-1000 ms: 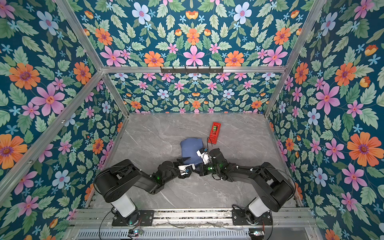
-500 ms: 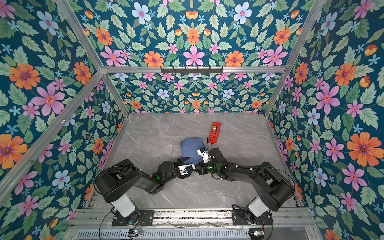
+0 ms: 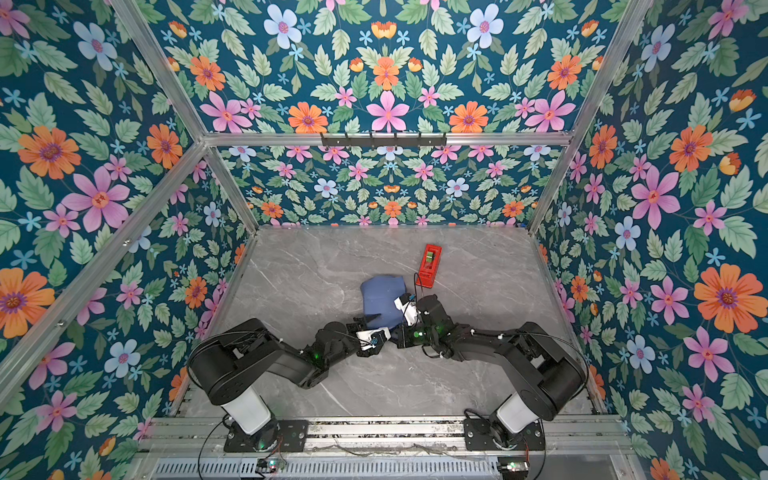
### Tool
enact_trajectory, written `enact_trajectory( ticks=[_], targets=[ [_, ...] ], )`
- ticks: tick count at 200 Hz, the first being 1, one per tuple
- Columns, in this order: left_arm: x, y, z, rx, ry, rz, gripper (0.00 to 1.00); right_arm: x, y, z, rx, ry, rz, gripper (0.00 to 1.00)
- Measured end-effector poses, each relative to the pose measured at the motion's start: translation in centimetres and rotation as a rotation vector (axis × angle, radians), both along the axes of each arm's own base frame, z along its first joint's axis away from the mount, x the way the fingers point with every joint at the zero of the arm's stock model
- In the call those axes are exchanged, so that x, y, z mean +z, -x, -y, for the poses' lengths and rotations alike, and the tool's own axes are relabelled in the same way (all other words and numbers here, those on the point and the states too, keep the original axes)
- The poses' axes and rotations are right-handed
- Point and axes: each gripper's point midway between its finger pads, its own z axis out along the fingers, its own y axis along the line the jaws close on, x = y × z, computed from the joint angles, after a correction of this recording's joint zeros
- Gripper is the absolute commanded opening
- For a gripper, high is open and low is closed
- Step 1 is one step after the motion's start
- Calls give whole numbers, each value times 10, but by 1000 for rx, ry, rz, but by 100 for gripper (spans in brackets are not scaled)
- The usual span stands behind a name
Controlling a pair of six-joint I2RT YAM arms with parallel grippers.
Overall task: Wrap the gift box in paper
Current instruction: 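Press the tape onto the paper at the box end with the right gripper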
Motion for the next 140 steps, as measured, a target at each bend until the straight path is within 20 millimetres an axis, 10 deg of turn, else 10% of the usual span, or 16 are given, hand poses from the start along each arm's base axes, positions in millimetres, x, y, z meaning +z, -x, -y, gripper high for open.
enact_trajectory(
  ticks=[140],
  targets=[
    [0, 0, 0, -1, 1, 0, 73, 3, -2, 0, -40, -3, -51, 10]
  ],
)
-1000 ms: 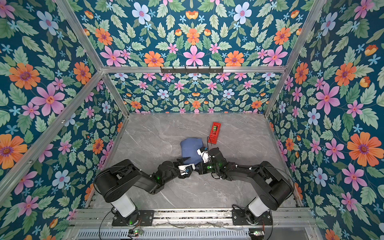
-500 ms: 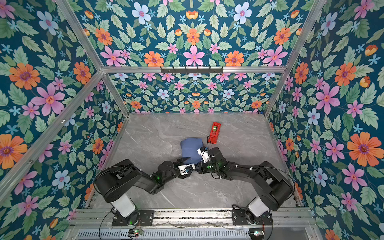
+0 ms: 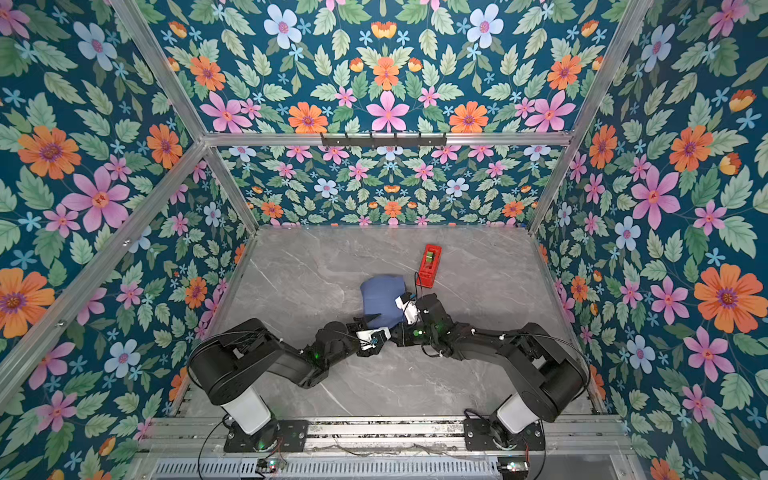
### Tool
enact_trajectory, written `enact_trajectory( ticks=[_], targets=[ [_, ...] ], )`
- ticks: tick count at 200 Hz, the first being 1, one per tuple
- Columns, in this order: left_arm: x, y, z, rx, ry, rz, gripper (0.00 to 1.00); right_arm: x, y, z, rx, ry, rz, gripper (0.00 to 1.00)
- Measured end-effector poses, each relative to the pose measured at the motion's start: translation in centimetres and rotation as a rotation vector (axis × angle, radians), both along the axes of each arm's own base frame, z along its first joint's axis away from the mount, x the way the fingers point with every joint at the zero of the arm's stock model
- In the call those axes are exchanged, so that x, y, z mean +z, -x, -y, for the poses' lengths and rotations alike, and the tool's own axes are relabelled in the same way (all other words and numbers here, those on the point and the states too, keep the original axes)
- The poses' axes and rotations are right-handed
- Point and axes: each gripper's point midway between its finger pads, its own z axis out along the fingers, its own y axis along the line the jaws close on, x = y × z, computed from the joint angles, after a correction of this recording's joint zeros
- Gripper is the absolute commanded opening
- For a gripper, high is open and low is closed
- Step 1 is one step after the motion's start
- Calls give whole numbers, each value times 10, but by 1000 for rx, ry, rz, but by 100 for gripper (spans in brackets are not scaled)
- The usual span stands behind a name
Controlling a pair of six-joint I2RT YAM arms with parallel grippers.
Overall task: Wrap the gift box in paper
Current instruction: 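Press the tape onto the paper at the box end with the right gripper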
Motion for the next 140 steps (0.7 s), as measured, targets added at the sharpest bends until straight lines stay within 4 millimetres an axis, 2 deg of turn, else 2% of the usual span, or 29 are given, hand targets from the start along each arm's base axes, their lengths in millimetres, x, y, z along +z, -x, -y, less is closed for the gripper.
enact_trajectory(
  ticks=[140],
  targets=[
    [0, 0, 0, 0, 0, 0, 73, 2, -2, -1, -49, -10, -94, 21]
  ],
)
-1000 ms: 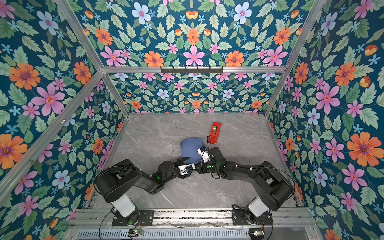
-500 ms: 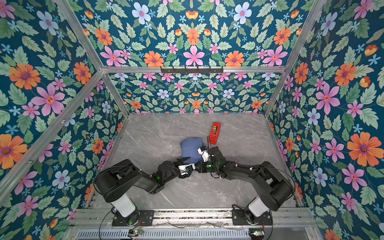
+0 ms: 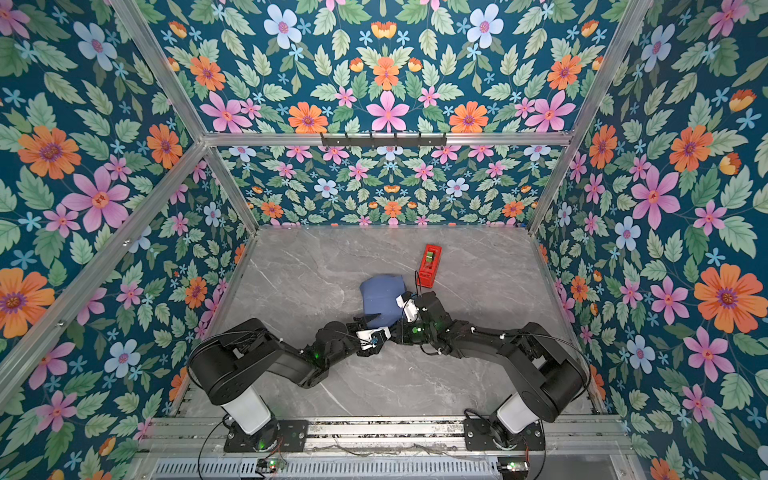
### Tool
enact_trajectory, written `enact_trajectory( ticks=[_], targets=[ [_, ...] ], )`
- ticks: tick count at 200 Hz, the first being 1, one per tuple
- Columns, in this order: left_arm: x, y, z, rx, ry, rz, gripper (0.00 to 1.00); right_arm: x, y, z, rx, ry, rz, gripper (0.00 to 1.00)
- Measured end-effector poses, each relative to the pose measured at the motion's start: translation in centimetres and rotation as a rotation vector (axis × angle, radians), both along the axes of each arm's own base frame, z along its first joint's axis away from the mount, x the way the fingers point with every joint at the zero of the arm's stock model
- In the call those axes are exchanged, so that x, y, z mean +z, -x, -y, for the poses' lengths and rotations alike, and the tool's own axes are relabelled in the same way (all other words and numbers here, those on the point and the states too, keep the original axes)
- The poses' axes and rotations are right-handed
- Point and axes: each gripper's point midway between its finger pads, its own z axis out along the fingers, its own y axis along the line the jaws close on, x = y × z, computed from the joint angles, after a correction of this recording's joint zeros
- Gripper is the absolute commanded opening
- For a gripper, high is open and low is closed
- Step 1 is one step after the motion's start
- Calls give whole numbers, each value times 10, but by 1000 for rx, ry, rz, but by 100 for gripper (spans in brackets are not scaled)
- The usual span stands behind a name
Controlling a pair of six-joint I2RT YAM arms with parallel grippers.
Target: Wrap the gift box in paper
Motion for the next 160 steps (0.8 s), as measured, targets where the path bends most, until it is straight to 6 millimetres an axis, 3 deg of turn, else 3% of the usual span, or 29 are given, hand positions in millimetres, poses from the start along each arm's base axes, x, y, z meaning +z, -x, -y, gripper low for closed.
enact_trajectory(
  ticks=[160],
  targets=[
    [1, -1, 0, 5, 7, -3, 69, -5, 11, 7, -16, -2, -49, 23]
  ],
)
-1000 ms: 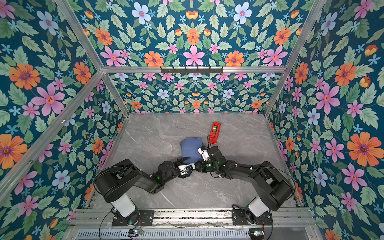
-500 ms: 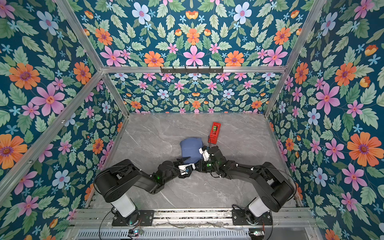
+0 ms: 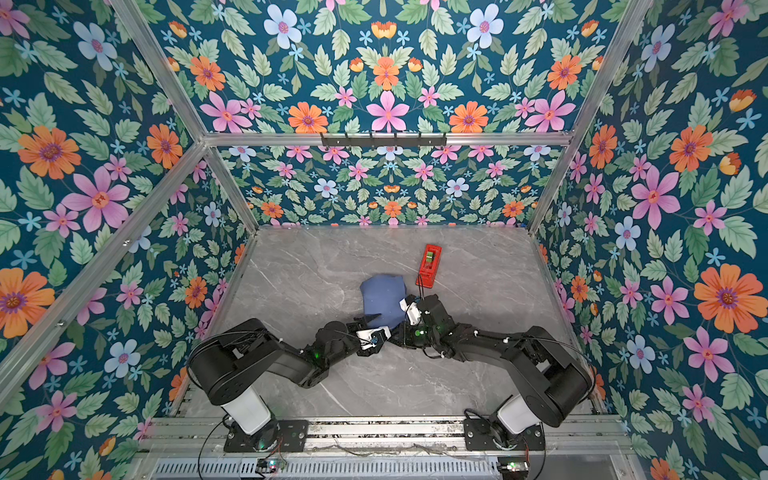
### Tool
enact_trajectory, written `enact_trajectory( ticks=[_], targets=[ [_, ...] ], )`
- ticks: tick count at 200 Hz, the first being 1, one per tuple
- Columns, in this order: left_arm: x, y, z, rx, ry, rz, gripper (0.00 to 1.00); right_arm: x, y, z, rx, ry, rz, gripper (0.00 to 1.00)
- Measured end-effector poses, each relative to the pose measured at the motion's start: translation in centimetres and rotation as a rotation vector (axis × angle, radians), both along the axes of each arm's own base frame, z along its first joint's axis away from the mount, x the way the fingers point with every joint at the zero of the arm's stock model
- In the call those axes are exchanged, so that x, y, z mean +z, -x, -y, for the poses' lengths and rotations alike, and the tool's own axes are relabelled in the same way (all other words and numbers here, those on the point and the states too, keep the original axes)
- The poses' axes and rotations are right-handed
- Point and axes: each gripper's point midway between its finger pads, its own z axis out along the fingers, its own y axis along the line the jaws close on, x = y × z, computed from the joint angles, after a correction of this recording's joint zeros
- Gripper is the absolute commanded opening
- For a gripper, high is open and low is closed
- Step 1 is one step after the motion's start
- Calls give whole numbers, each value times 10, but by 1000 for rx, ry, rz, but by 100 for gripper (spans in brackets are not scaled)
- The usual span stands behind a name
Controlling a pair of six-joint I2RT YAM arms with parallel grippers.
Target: Wrap the gift box in paper
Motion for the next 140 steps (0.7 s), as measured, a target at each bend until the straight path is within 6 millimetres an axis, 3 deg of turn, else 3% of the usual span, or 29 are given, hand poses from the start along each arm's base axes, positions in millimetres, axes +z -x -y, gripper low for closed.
enact_trajectory(
  ticks=[35, 95, 140],
  targets=[
    [1, 0, 0, 0, 2, 0, 68, 0, 3, 2, 0, 1, -1, 22],
    [2, 1, 0, 0, 10, -6, 65, -7, 8, 9, -13, 23, -22, 6],
    [2, 1, 1, 0, 14, -11, 64, -11, 10, 11, -25, 26, -44, 0]
  ],
)
